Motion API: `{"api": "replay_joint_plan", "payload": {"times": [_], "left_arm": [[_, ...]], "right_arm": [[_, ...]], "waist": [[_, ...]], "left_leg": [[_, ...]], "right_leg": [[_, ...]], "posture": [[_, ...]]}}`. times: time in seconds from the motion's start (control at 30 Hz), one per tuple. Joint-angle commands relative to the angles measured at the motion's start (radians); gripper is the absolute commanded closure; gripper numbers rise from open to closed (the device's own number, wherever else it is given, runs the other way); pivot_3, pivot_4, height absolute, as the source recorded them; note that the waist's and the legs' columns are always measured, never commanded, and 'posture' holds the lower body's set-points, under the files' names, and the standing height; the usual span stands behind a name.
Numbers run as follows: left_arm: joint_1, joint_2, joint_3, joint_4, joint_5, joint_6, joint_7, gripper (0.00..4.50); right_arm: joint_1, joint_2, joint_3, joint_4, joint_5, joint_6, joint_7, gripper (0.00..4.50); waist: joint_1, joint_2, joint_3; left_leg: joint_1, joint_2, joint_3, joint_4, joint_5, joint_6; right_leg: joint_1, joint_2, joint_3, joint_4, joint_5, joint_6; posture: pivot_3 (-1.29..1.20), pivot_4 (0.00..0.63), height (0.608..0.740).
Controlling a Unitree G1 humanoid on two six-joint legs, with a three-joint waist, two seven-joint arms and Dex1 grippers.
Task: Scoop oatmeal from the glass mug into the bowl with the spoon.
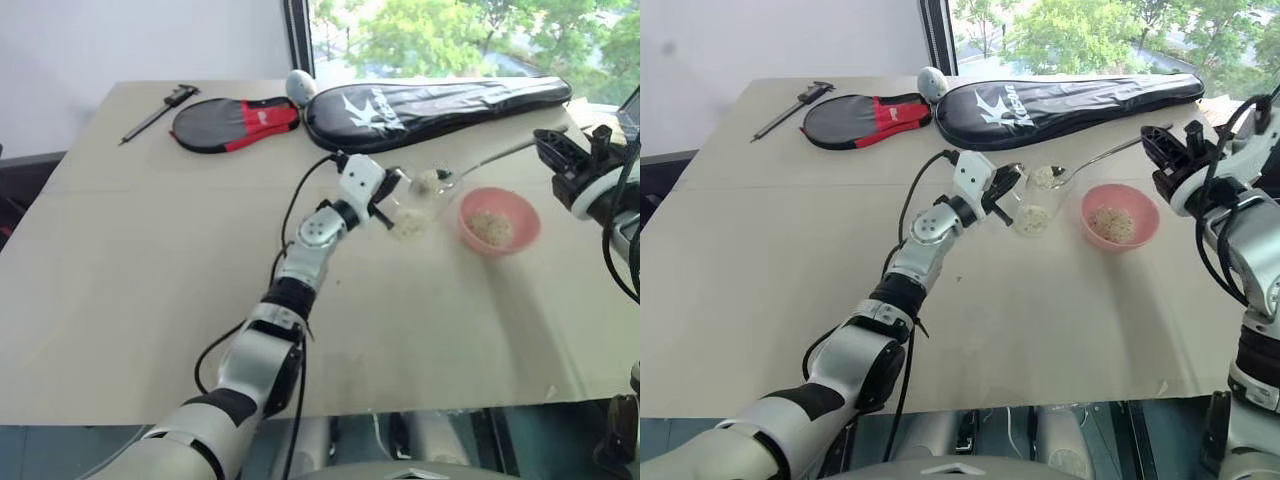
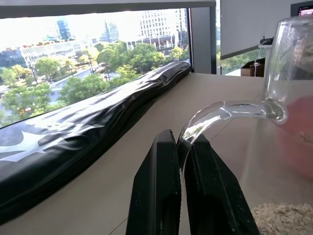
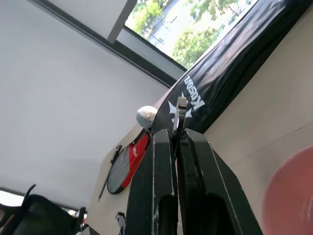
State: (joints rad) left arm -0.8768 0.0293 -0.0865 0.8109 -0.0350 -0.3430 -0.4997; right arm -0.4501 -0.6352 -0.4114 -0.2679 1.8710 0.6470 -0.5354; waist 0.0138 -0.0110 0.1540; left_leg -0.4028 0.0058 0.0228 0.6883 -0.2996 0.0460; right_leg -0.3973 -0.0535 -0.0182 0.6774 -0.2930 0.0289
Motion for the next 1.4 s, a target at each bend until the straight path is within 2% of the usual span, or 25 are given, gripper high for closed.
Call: {"api": "replay_joint_plan", "payload": {"times": [0.03, 0.57, 1.4], "left_arm": [[-0.038, -0.008, 0.035, -0.019, -0.032, -0.033, 0.009, 4.45], [-0.036, -0.03, 0.052, -0.027, -0.035, -0.024, 0.005, 4.45], [-0.028, -0.02, 0.06, 0.007, -0.029, -0.029, -0.016, 4.45]], "right_arm": [[0.013, -0.005, -0.063, -0.037, 0.017, -0.04, 0.012, 4.5], [0.061, 0.146, -0.074, -0.078, -0.021, -0.138, 0.064, 4.5], [0.101, 0.189, -0.117, -0.174, 0.067, -0.21, 0.019, 4.5]], "waist": [[0.0, 0.0, 0.0], [0.0, 0.0, 0.0], [-0.001, 0.0, 0.0]], "left_leg": [[0.0, 0.0, 0.0, 0.0, 0.0, 0.0], [0.0, 0.0, 0.0, 0.0, 0.0, 0.0], [0.001, 0.0, 0.001, 0.0, 0.0, 0.0]], "right_leg": [[0.0, 0.0, 0.0, 0.0, 0.0, 0.0], [0.0, 0.0, 0.0, 0.0, 0.0, 0.0], [0.0, 0.0, 0.001, 0.001, 0.0, 0.0]], "posture": [[0.0, 0.15, 0.74], [0.0, 0.15, 0.74], [0.0, 0.15, 0.74]]}}
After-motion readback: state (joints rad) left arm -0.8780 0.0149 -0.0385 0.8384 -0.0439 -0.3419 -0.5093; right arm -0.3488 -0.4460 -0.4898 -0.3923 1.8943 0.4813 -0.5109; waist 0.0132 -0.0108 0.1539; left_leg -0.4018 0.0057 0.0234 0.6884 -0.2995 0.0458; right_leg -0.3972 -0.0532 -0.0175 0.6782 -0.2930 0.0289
